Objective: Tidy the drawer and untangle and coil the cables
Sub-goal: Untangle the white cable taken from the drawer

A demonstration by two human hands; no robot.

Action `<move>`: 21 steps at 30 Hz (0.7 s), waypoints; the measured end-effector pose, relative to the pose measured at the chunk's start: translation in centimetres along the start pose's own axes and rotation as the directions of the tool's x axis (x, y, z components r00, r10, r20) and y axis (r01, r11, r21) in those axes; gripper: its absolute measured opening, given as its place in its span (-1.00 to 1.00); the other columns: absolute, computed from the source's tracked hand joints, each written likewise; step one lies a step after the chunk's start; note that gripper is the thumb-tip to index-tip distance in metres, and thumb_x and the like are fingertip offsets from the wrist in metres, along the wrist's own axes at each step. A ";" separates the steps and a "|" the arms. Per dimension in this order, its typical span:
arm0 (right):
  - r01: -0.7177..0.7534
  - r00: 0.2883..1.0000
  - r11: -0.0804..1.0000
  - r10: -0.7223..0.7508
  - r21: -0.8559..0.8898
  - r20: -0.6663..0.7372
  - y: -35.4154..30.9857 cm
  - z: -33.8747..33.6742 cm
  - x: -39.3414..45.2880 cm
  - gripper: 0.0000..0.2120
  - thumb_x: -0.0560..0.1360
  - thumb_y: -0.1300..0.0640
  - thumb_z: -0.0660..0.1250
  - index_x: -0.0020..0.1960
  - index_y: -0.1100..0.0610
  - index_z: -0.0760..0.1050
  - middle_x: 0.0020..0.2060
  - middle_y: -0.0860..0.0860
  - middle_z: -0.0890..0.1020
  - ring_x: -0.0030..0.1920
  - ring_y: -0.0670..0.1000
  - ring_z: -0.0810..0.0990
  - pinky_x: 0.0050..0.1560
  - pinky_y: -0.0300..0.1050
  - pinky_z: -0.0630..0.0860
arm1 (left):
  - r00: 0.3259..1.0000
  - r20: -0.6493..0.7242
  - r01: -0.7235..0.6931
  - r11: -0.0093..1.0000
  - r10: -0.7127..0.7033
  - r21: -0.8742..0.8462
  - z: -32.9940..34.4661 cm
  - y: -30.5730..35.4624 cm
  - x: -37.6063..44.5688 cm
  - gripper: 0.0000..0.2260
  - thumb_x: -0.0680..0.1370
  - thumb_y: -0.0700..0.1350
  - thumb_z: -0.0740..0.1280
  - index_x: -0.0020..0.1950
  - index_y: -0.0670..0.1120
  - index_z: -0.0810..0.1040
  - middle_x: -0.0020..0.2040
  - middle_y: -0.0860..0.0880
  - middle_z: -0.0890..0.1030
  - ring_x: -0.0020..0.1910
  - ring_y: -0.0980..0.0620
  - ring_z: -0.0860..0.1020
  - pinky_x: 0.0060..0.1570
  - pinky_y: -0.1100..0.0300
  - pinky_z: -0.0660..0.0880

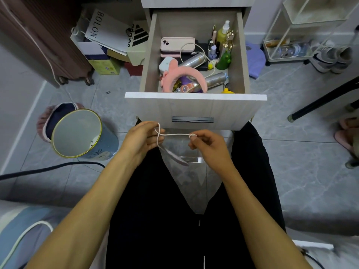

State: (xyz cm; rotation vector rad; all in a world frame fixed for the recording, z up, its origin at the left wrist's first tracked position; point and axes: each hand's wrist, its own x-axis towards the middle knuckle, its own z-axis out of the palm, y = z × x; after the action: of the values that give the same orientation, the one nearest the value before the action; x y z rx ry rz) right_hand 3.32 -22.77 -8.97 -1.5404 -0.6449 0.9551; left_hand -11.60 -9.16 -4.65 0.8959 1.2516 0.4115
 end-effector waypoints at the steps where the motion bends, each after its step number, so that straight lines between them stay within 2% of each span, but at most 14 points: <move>1: -0.009 1.000 1.000 0.009 0.006 -0.008 -0.4 -0.4 -0.2 -0.88 0.55 0.25 0.34 -0.09 0.09 0.63 -0.32 0.02 0.68 -0.26 -0.02 0.65 -0.09 -0.12 0.61 | 1.000 0.005 0.001 0.999 -0.001 0.042 0.0 -0.2 0.1 -0.91 0.58 -0.14 0.29 -0.08 -0.09 0.57 -0.25 -0.06 0.69 -0.34 0.01 0.59 -0.17 0.16 0.55; 5: -0.044 0.998 0.999 0.044 -0.004 -0.041 -2.4 -1.4 -0.9 -0.91 0.56 0.19 0.35 -0.07 0.14 0.63 -0.32 0.02 0.67 -0.38 -0.06 0.53 -0.29 -0.22 0.53 | 0.992 0.098 -0.105 0.968 0.084 0.228 1.2 -1.1 -0.7 -0.91 0.57 -0.10 0.35 -0.10 -0.05 0.62 -0.19 -0.08 0.70 -0.21 -0.01 0.65 -0.03 0.15 0.52; 8: -0.060 0.998 0.998 0.059 -0.033 -0.031 -3.4 -1.6 -1.2 -0.87 0.56 0.15 0.35 -0.05 0.19 0.63 -0.32 0.03 0.68 -0.41 -0.06 0.50 -0.34 -0.18 0.52 | 0.942 0.219 -0.328 0.840 0.255 0.433 2.5 -1.4 -1.8 -0.96 0.52 -0.06 0.42 -0.13 0.06 0.65 -0.14 0.08 0.71 -0.09 0.17 0.64 0.05 0.24 0.48; 11: -0.058 0.998 0.995 0.059 -0.086 0.005 -3.9 -1.5 -1.5 -0.85 0.56 0.14 0.35 -0.03 0.20 0.64 -0.29 0.05 0.69 -0.40 -0.05 0.51 -0.33 -0.20 0.53 | 0.862 0.320 -0.504 0.730 0.393 0.462 3.1 -1.2 -2.7 -0.92 0.51 -0.02 0.44 -0.12 0.18 0.64 -0.10 0.24 0.67 0.00 0.25 0.60 0.15 0.22 0.47; 13: -0.035 0.999 0.993 0.039 -0.114 0.030 -4.1 -1.4 -1.7 -0.85 0.57 0.16 0.33 -0.01 0.21 0.64 -0.28 0.04 0.69 -0.38 -0.07 0.54 -0.31 -0.23 0.54 | 0.833 0.376 -0.547 0.704 0.406 0.453 3.6 -0.7 -3.4 -0.91 0.52 -0.02 0.43 -0.07 0.20 0.63 -0.10 0.25 0.67 0.00 0.27 0.60 0.12 0.30 0.48; 16: -0.012 0.996 0.988 0.026 -0.153 0.086 -4.3 -1.4 -1.9 -0.84 0.59 0.22 0.28 0.02 0.18 0.64 -0.25 0.00 0.70 -0.36 -0.09 0.55 -0.25 -0.26 0.54 | 0.817 0.413 -0.569 0.672 0.402 0.474 4.0 -0.6 -4.0 -0.91 0.54 -0.07 0.41 -0.03 0.13 0.65 -0.12 0.22 0.66 -0.07 0.30 0.61 -0.05 0.48 0.46; 21: -0.071 0.986 0.990 0.088 -0.121 0.144 -4.1 -1.5 -2.5 -0.83 0.60 0.25 0.25 0.05 0.17 0.63 -0.18 0.04 0.71 -0.33 -0.03 0.56 -0.24 -0.22 0.55 | 0.795 0.384 -0.606 0.579 0.470 0.546 3.9 -1.2 -3.8 -0.93 0.53 -0.13 0.42 -0.08 0.03 0.67 -0.19 0.18 0.66 -0.16 0.26 0.61 -0.12 0.47 0.47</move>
State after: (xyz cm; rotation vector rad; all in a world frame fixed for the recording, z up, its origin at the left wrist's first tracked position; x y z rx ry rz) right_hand 3.73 -24.80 -4.40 -1.6173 -0.7604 1.1178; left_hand -9.33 -13.93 -2.98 1.9151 0.8978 0.3503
